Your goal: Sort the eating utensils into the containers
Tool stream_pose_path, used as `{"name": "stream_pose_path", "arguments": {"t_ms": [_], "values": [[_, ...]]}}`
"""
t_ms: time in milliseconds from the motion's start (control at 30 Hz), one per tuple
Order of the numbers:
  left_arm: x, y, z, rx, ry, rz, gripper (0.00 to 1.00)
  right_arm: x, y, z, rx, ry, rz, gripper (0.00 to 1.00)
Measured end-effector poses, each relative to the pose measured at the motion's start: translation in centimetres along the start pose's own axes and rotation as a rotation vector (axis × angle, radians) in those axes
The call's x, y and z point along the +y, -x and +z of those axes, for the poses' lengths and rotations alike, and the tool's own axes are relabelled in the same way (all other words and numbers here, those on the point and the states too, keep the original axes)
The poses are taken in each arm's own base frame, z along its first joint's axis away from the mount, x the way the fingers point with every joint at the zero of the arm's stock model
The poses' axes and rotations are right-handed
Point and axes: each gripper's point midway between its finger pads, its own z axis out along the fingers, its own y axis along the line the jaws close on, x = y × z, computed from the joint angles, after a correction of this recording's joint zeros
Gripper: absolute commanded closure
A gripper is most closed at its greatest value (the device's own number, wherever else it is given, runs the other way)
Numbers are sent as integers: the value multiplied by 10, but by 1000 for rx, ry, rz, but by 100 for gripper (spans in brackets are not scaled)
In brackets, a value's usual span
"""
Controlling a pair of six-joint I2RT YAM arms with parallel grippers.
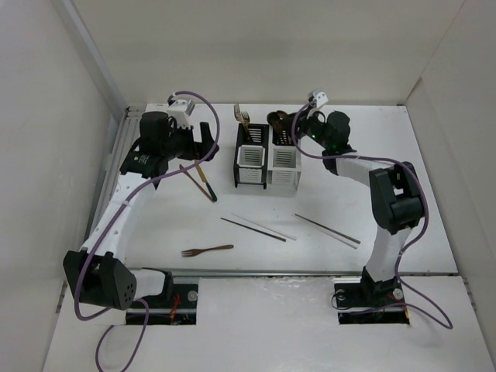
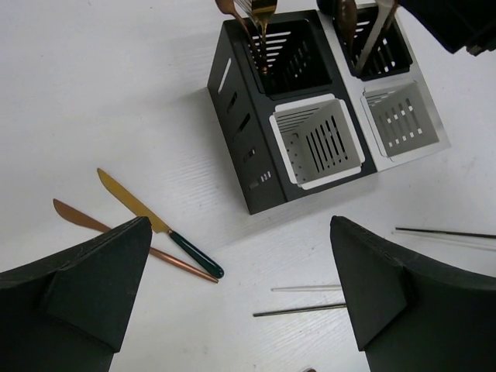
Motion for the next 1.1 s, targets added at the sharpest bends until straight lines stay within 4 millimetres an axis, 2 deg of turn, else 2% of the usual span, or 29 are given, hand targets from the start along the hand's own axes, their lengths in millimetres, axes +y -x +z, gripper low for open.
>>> {"name": "stream_pose_path", "arguments": {"t_ms": [67,100,200,300,400,500,633,700,733,800,867,967,1000,1100], "values": [[2,0,0,0,6,-6,0,2,-3,0,8,11,2,50],[3,0,0,0,10,-9,0,3,-4,0,11,17,3,42],[7,0,-1,-2,21,-17,0,6,-7,-2,17,27,6,35],[11,0,-1,-3,32,-24,0,7,-12,-14,37,21,17,27],[16,-3,-1,0,51,-32,0,12,-3,-33,46,2,19,22],[27,-10,2,3,96,-56,0,18,42,-53,12,-39,-33,18],[55,-33,4,28,226,-155,0,29,124,-83,-55,-141,-163,12],[73,-49,3,45,306,-227,0,32,152,-96,-56,-203,-205,11],[80,-56,2,54,337,-259,0,31,157,-104,-36,-231,-215,11],[94,-70,1,70,390,-321,0,30,153,-117,34,-268,-230,13],[105,-80,1,85,431,-367,4,25,127,-132,161,-301,-241,16],[114,-98,2,113,472,-422,36,18,77,-154,375,-347,-239,17],[115,-103,4,124,479,-435,44,18,58,-163,452,-356,-238,19],[121,-118,12,160,508,-473,49,28,33,-171,548,-342,-229,19]]}}
